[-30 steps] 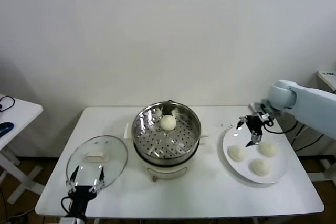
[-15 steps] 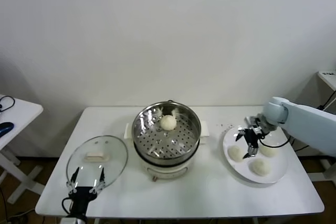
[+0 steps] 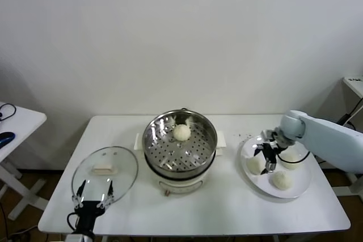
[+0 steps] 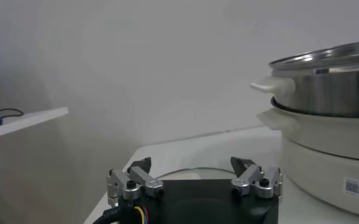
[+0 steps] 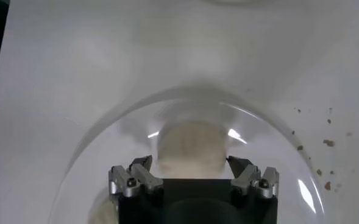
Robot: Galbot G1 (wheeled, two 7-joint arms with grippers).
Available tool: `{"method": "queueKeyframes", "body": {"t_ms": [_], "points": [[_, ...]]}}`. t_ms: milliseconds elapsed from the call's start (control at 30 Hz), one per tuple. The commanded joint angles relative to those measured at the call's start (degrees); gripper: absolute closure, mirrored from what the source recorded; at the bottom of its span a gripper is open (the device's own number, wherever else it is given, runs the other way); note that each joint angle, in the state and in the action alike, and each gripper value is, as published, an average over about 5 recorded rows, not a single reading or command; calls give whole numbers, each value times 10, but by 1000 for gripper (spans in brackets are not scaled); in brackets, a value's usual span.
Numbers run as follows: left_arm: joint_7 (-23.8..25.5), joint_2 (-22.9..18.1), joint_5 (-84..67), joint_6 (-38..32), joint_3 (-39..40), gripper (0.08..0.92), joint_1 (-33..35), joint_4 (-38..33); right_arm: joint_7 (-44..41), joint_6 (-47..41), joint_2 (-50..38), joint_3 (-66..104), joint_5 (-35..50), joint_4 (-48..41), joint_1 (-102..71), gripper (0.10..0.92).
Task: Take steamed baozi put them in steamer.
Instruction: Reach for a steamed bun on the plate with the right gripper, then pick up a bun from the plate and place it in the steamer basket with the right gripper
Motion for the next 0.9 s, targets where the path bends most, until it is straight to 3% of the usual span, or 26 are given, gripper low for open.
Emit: {"method": "queueKeyframes", "body": {"t_ms": [33,567,900], "points": [[0,1,0,0,-1,177,0,-1,-1,-1,6,10,-4,-15,-11,203],[0,1,0,0,-2,177,2,-2,-2,-1,6,19,6,-18,-11,290],[-1,2,-2,-1,-3,177,3,-4,-3,-3,-10,-22,76,4,72,312]]}}
